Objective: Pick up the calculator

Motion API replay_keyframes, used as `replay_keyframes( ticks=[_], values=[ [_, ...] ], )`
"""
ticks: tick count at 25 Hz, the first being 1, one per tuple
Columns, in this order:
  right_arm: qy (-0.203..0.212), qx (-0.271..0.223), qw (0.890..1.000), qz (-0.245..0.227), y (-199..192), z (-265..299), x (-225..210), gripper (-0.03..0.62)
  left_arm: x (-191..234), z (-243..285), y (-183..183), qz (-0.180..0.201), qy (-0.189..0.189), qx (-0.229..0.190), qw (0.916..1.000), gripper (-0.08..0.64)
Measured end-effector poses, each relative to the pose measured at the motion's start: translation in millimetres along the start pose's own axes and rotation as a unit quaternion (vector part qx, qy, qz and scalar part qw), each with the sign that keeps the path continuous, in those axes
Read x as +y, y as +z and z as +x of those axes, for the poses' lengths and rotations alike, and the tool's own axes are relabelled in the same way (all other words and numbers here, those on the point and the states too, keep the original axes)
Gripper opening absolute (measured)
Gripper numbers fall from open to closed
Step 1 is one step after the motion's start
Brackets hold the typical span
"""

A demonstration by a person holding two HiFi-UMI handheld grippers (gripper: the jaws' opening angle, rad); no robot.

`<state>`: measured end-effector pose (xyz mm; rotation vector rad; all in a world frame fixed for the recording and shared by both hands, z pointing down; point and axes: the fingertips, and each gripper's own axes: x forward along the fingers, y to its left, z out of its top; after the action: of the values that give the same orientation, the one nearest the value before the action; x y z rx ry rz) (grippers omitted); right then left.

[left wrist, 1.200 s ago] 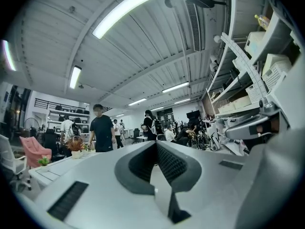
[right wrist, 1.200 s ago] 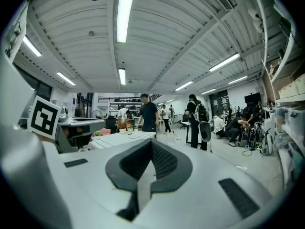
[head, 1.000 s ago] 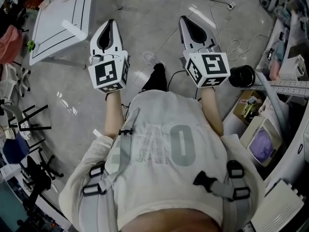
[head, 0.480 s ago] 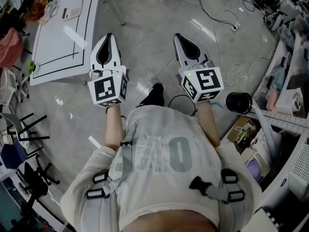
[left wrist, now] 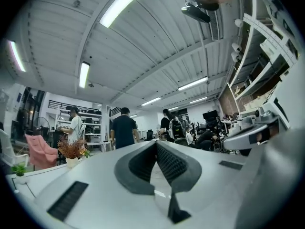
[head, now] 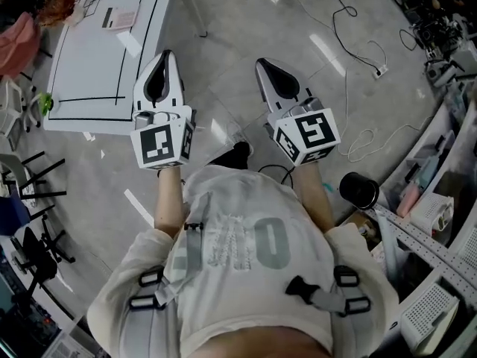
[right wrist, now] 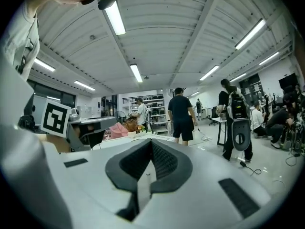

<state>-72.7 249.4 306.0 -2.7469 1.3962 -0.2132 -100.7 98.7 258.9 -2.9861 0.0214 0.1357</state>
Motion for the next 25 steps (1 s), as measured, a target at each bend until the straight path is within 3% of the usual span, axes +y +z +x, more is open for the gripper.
replay_keyframes(
  ticks=[3,9,12,18,22,25],
  values=[
    [0.032,0.012,0.999,0.001,3,41,-8,0.008,28,20,-12,-0.013,0.048,0.018,0.9986,0.02],
    [0.099,0.028,0.995,0.016,1,109,-3,0.008,77,37,-27,-0.021,0.117,0.014,0.9928,0.02],
    [0.148,0.037,0.988,0.012,1,140,17,0.008,106,25,-33,-0.028,0.168,0.023,0.9852,0.02],
    [0.234,0.052,0.971,-0.009,0,210,58,0.008,161,6,-36,-0.02,0.264,0.028,0.9639,0.02],
    [0.327,0.03,0.944,-0.026,15,259,90,0.008,195,-3,-37,-0.013,0.337,0.026,0.9409,0.02],
    [0.393,0.019,0.918,-0.047,25,293,112,0.008,221,-5,-40,-0.005,0.397,0.031,0.9174,0.02]
  ],
)
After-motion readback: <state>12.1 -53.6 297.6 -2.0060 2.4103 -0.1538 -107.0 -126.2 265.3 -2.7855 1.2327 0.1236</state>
